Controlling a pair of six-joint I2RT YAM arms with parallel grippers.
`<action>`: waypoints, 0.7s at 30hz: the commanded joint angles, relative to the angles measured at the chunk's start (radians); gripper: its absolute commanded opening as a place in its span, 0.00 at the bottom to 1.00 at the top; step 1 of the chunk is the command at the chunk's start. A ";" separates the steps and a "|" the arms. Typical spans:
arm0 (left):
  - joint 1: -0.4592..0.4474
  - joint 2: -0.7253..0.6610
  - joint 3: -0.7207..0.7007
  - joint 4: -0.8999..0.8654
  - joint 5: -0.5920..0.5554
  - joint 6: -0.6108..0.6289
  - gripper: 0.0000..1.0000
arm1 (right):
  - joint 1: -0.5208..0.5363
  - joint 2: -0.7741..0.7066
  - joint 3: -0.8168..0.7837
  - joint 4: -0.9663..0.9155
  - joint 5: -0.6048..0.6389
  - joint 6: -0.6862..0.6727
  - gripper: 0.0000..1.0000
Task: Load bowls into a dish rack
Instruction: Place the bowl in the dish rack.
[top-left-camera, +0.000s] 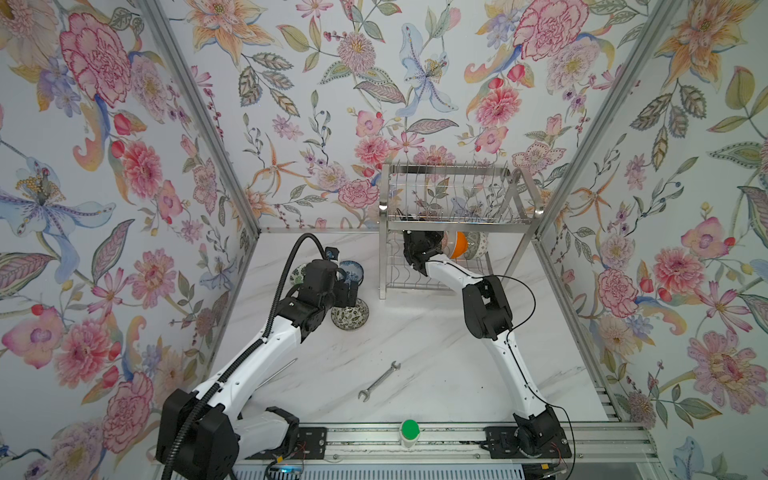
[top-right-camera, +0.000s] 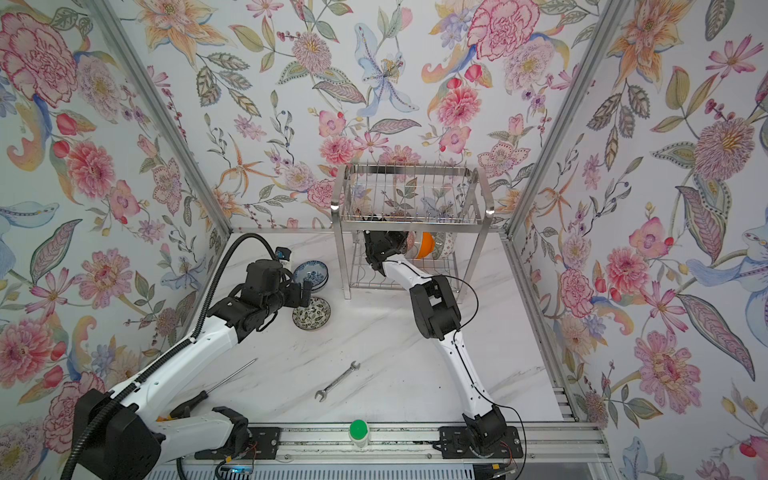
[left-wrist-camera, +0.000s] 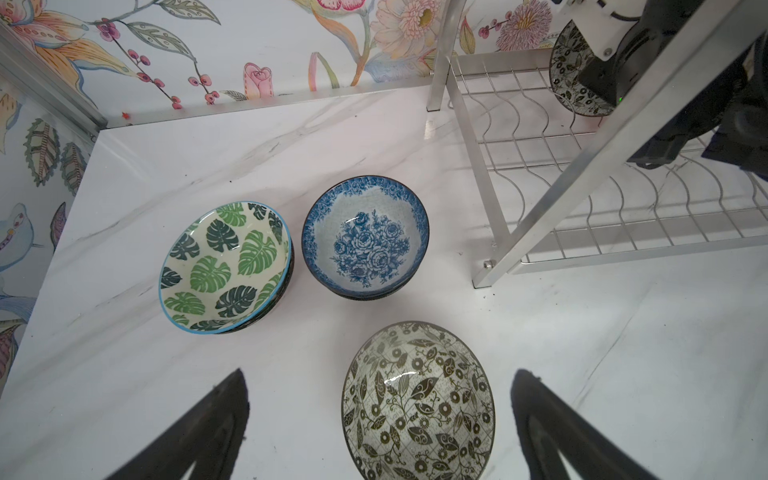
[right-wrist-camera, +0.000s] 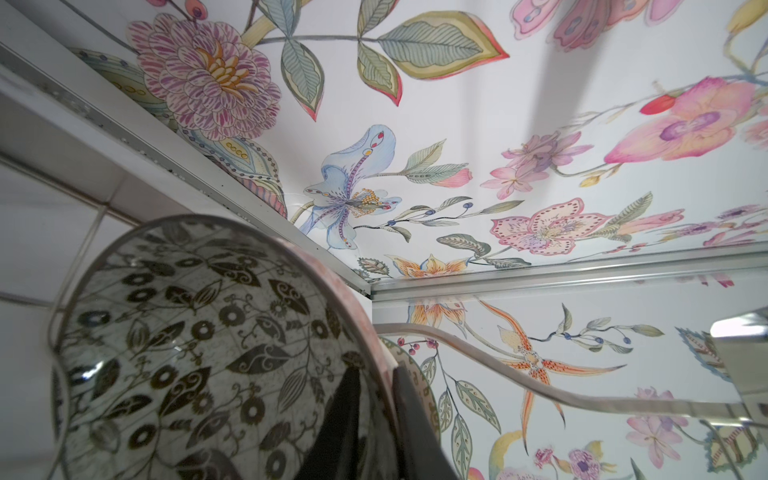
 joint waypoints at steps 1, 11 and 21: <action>0.013 -0.022 -0.014 0.011 0.019 0.010 0.99 | -0.001 -0.010 0.022 -0.023 0.003 0.039 0.18; 0.015 -0.021 -0.018 0.016 0.023 0.007 0.99 | 0.001 -0.019 0.021 -0.040 0.002 0.061 0.26; 0.014 -0.018 -0.019 0.020 0.032 0.003 0.99 | 0.002 -0.035 0.011 -0.041 0.003 0.074 0.35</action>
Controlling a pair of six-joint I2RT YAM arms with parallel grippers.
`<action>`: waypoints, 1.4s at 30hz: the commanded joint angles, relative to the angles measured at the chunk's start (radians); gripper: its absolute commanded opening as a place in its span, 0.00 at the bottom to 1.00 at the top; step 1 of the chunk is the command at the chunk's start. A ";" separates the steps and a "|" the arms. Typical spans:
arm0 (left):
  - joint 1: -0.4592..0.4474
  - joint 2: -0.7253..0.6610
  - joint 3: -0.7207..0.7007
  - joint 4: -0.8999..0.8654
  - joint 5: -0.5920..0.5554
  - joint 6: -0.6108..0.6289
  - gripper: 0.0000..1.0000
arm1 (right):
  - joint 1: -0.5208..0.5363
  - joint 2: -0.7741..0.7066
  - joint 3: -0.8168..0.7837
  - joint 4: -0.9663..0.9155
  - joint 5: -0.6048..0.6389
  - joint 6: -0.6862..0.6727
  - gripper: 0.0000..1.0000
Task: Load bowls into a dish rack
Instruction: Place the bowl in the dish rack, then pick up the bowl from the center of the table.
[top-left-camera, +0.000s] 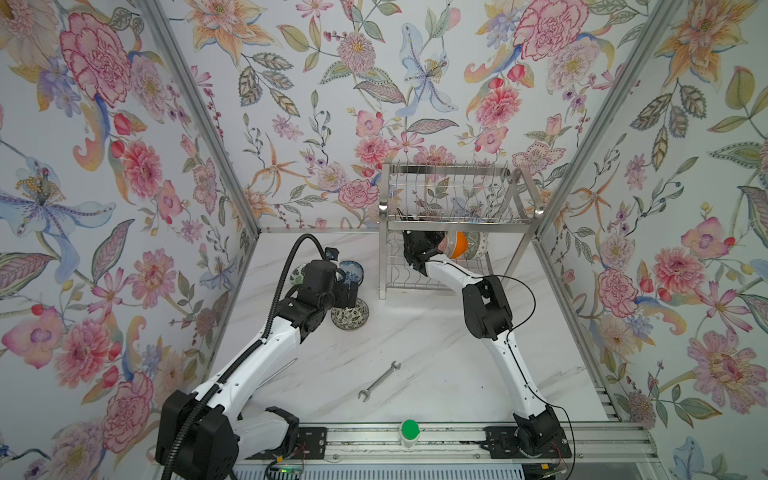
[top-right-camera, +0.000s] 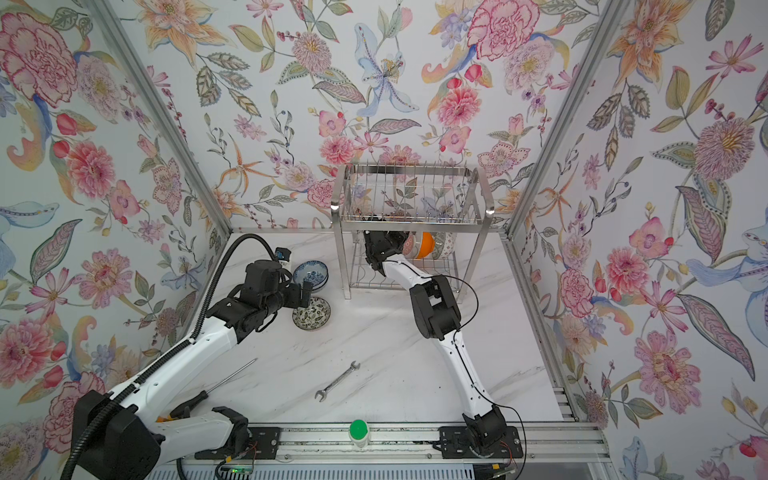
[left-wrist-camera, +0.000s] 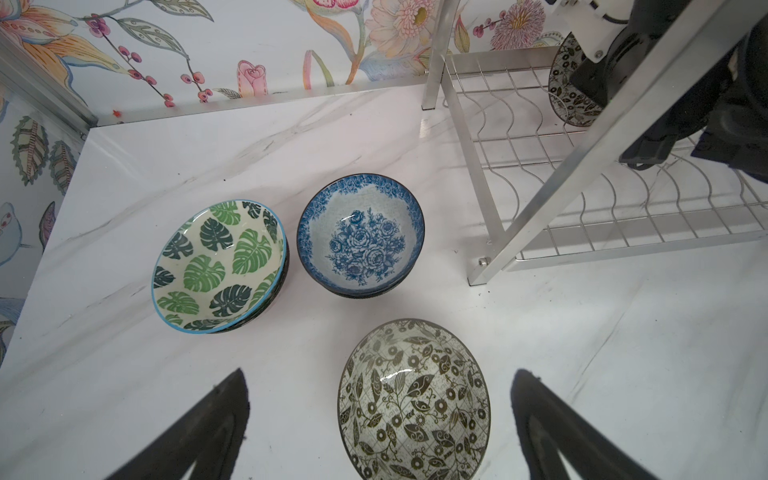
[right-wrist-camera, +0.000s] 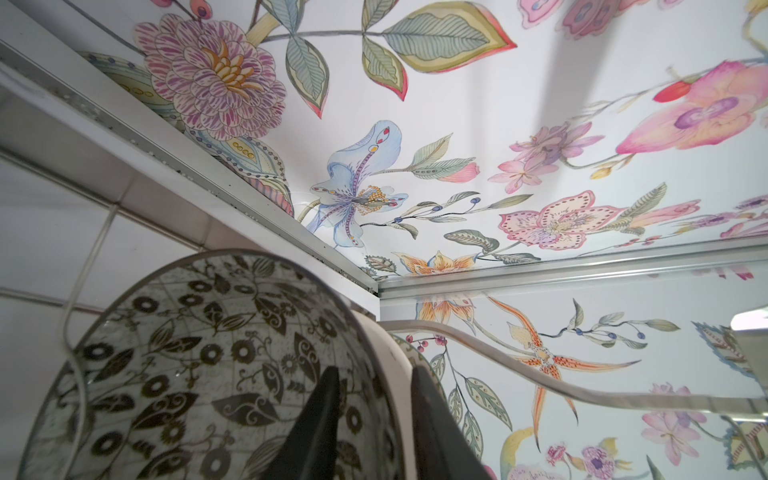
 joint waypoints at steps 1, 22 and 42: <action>0.009 -0.014 -0.016 0.018 0.010 0.004 0.99 | 0.002 -0.036 0.010 -0.016 -0.023 0.029 0.37; 0.009 -0.023 -0.022 0.023 0.018 -0.003 0.99 | 0.035 -0.134 -0.095 0.028 -0.090 0.054 0.99; 0.010 -0.015 -0.012 0.020 0.027 -0.007 0.99 | 0.085 -0.356 -0.484 0.179 -0.237 0.054 0.99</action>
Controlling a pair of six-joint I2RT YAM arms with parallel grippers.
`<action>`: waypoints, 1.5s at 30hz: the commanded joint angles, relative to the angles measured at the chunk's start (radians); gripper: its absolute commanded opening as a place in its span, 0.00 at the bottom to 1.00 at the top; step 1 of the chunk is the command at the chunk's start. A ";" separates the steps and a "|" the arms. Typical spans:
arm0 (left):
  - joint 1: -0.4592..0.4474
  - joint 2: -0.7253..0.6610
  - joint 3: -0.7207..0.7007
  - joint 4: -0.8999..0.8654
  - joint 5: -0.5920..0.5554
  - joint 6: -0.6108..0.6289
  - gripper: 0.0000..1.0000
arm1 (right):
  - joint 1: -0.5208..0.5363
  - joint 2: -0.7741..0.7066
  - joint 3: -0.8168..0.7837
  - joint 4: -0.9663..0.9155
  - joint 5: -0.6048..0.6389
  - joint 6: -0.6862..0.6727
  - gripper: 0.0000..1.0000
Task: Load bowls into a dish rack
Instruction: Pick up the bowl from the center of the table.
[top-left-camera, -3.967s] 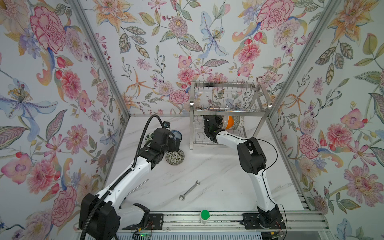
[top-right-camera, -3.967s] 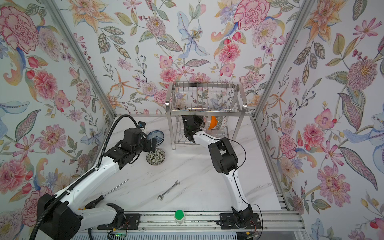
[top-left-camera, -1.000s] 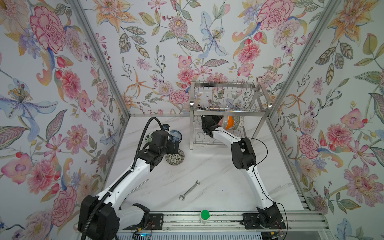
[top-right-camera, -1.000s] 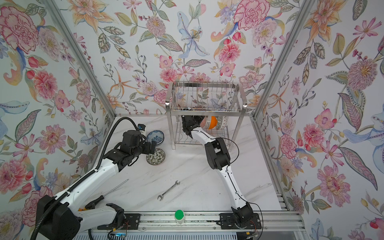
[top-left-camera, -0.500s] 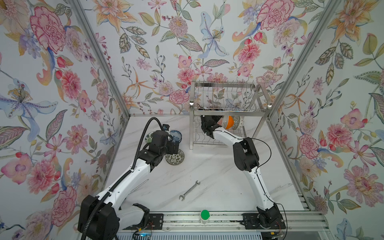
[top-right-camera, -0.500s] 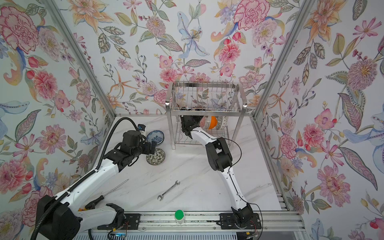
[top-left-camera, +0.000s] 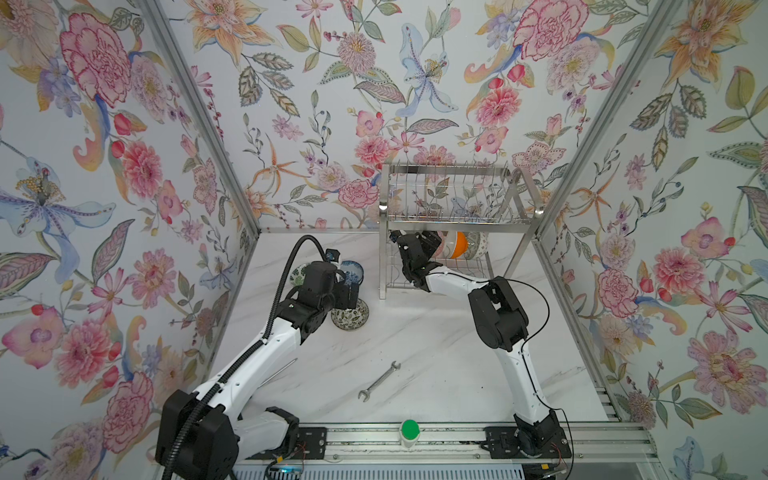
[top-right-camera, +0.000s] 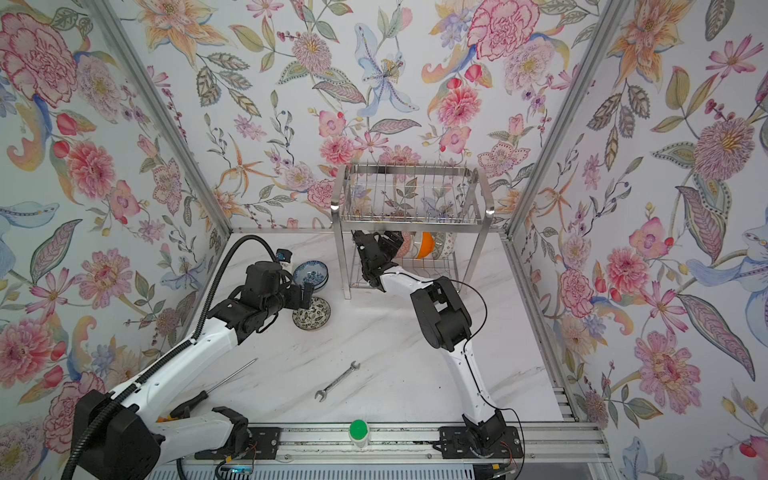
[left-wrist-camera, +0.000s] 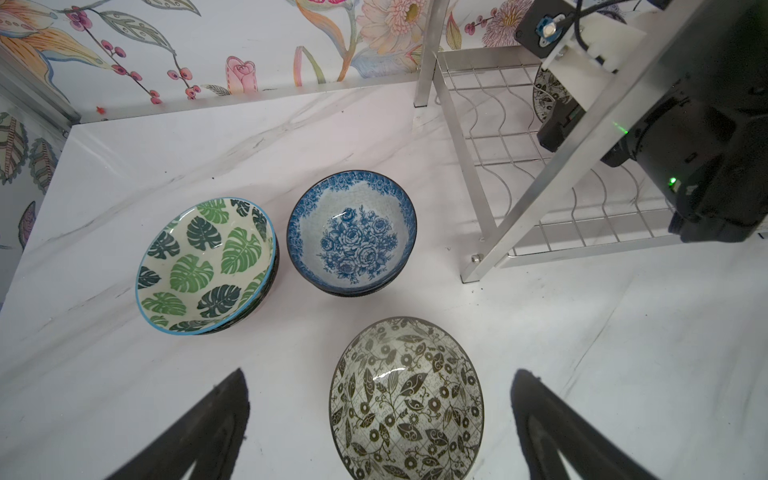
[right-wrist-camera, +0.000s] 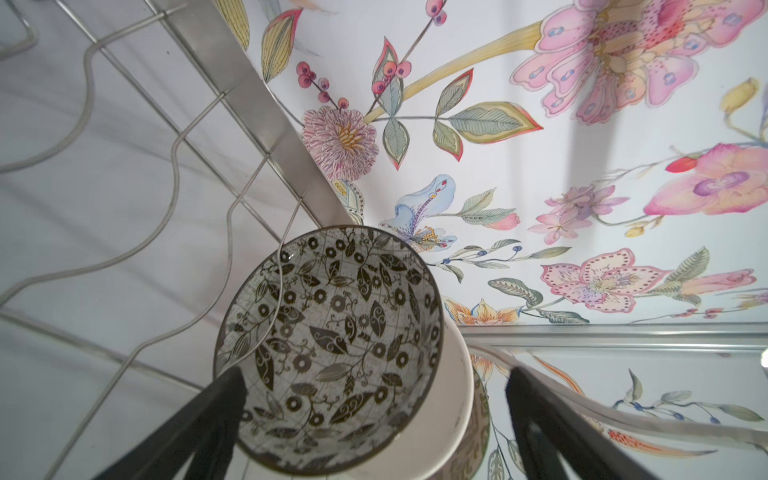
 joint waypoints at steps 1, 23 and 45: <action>0.009 -0.014 0.006 0.004 0.005 -0.005 0.99 | 0.005 -0.097 -0.048 0.052 -0.021 0.023 0.99; 0.009 0.007 0.039 -0.043 -0.005 0.005 0.99 | 0.066 -0.427 -0.457 0.097 -0.081 0.109 0.99; 0.032 -0.034 -0.099 -0.182 -0.064 -0.169 0.99 | 0.114 -0.896 -0.748 -0.307 -0.590 0.711 0.99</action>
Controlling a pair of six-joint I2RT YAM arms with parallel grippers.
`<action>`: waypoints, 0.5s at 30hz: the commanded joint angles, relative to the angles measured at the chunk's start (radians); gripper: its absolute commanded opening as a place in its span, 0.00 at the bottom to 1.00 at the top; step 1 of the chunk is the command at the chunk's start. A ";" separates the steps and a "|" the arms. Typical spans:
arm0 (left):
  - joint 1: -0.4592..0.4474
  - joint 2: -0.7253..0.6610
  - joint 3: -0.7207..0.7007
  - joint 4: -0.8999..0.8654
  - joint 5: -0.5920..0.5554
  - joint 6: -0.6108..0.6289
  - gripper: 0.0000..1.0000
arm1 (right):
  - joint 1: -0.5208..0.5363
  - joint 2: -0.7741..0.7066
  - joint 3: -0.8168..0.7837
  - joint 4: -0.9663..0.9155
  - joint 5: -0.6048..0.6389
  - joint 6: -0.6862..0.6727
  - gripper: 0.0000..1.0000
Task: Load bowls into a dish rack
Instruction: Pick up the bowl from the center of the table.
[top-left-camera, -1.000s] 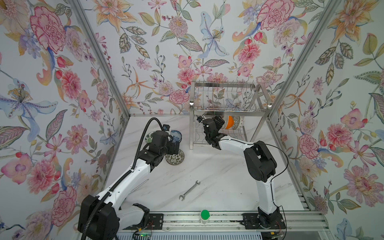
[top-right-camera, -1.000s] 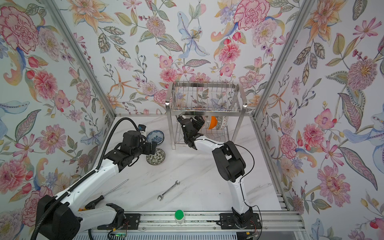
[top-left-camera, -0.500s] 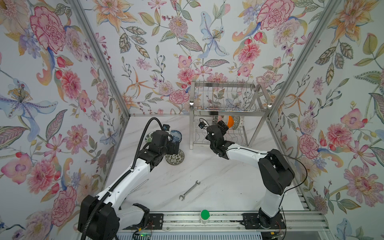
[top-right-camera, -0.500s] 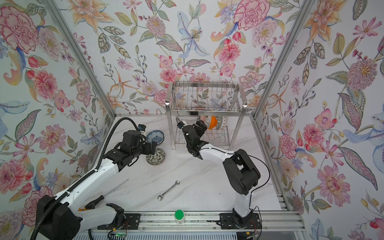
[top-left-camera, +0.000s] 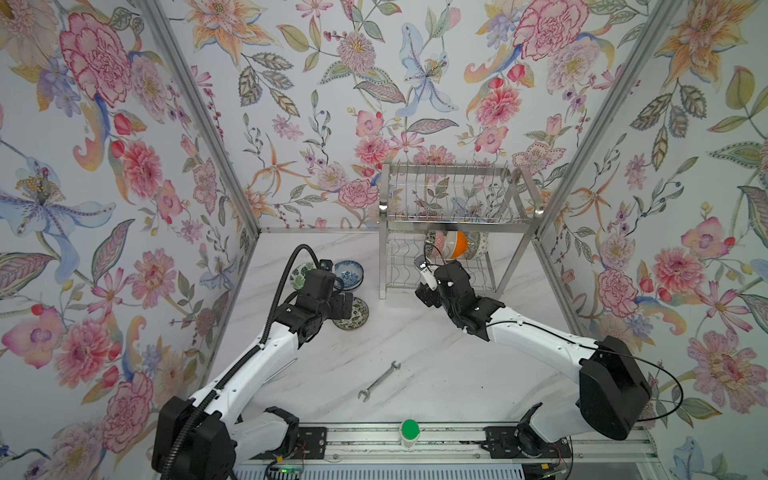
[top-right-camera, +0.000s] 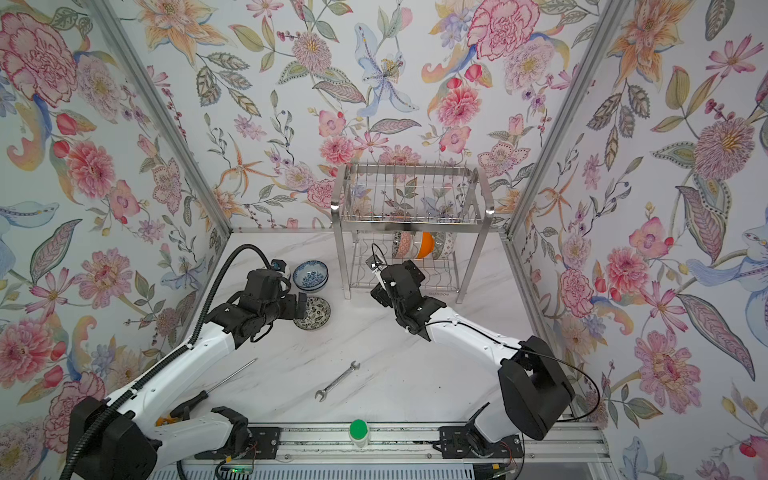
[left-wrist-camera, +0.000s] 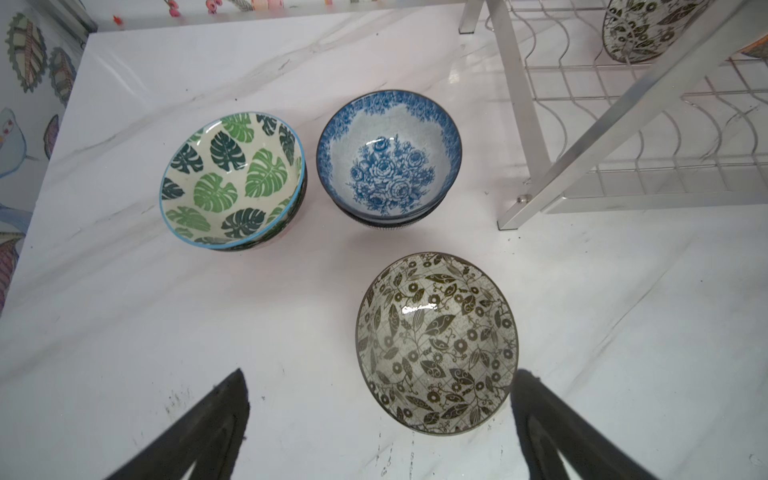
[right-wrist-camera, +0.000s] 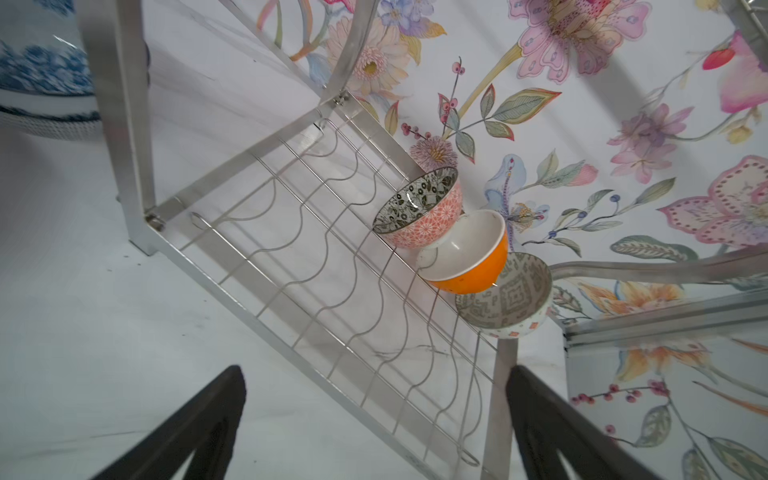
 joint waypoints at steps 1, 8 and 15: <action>0.028 0.006 -0.059 -0.029 0.000 -0.088 1.00 | 0.003 -0.041 -0.017 -0.116 -0.152 0.190 0.99; 0.053 0.072 -0.120 0.054 0.077 -0.131 0.99 | -0.039 -0.058 -0.022 -0.147 -0.287 0.328 0.99; 0.054 0.168 -0.130 0.157 0.130 -0.123 0.99 | -0.052 -0.008 -0.030 -0.125 -0.313 0.417 0.99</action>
